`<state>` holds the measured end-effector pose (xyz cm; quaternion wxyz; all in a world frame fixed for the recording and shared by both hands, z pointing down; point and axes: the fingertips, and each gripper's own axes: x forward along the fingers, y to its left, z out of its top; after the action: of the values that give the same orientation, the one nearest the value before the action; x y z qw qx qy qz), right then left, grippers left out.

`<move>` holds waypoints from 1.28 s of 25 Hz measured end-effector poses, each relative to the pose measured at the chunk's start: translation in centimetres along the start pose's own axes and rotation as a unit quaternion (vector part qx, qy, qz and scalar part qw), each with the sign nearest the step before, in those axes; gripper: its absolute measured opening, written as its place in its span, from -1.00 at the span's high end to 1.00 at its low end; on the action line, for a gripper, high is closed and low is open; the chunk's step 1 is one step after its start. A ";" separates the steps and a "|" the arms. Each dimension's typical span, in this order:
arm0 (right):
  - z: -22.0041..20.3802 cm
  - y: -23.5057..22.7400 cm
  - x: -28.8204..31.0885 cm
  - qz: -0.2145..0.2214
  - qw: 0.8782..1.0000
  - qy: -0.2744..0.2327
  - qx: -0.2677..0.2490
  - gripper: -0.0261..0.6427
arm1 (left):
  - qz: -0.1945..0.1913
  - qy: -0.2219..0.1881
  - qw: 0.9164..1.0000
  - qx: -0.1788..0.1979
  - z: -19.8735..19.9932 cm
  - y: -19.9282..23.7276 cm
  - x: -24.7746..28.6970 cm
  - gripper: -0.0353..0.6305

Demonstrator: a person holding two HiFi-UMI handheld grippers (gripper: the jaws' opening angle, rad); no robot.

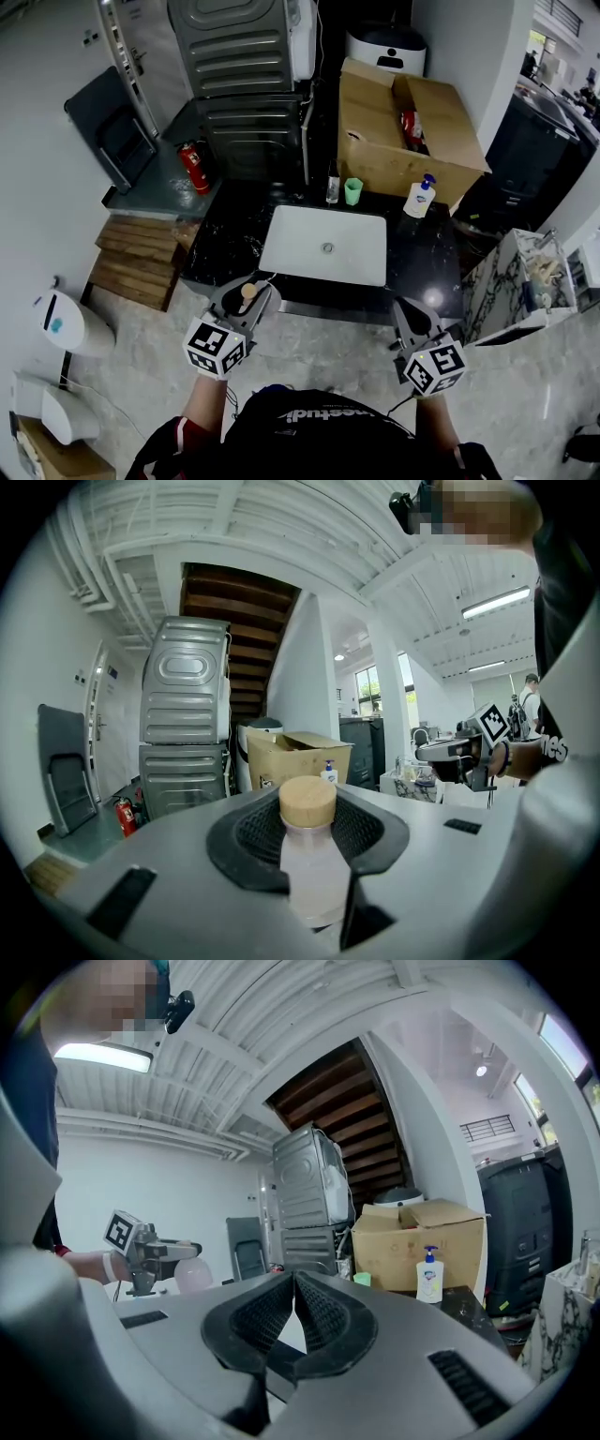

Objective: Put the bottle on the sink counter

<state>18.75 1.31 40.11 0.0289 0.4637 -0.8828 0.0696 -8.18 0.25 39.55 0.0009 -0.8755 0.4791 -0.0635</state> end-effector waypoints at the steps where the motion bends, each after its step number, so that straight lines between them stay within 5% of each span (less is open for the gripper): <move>1: -0.1 -0.3 -0.1 0.002 1.000 0.001 0.000 0.80 | 0.002 0.001 1.000 0.000 0.0 -0.3 0.1 0.52; 12: -1.5 -1.7 3.1 0.009 1.000 0.016 0.015 0.80 | -0.009 0.015 1.000 0.004 -0.8 1.3 3.9 0.52; 32: 3.0 -3.2 22.4 -0.042 0.999 -0.002 -0.021 0.80 | -0.099 -0.009 0.995 0.007 -1.1 15.5 19.6 0.52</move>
<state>8.70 -19.21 40.05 0.0396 0.4997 -0.8639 0.0492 -10.88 -24.50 41.81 0.0053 -0.9193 0.3892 -0.0587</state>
